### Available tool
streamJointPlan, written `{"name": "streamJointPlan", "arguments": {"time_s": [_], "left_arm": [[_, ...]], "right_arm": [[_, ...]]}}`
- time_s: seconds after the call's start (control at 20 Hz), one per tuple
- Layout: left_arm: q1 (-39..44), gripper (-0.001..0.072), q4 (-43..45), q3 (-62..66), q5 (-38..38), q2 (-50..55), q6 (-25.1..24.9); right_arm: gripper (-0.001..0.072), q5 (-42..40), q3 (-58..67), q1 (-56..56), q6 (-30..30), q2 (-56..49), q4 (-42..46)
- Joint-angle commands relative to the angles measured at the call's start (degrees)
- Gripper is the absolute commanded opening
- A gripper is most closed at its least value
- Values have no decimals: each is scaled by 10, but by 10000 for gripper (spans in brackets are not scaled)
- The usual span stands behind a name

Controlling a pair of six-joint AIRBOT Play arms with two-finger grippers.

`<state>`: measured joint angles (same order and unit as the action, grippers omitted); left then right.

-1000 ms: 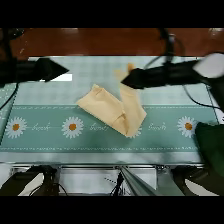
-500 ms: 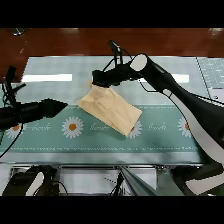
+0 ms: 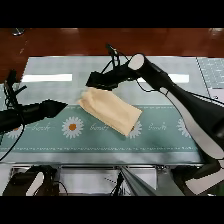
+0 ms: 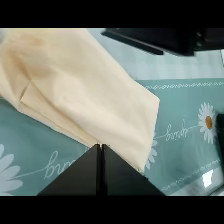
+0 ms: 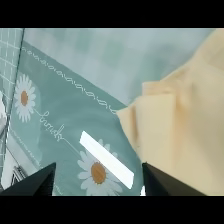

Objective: Fold the shirts.

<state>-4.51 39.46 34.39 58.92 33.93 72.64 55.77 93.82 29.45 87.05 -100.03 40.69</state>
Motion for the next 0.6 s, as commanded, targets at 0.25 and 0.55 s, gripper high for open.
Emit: {"name": "streamJointPlan", "arguments": {"time_s": [0.25, 0.55], "left_arm": [[-56, 19, 1, -1, -30, 0, -4], [-56, 19, 0, -8, -30, 0, -15]], "right_arm": [[622, 194, -160, -195, 61, 319, 338], [620, -154, -736, -238, 295, 688, 183]]}}
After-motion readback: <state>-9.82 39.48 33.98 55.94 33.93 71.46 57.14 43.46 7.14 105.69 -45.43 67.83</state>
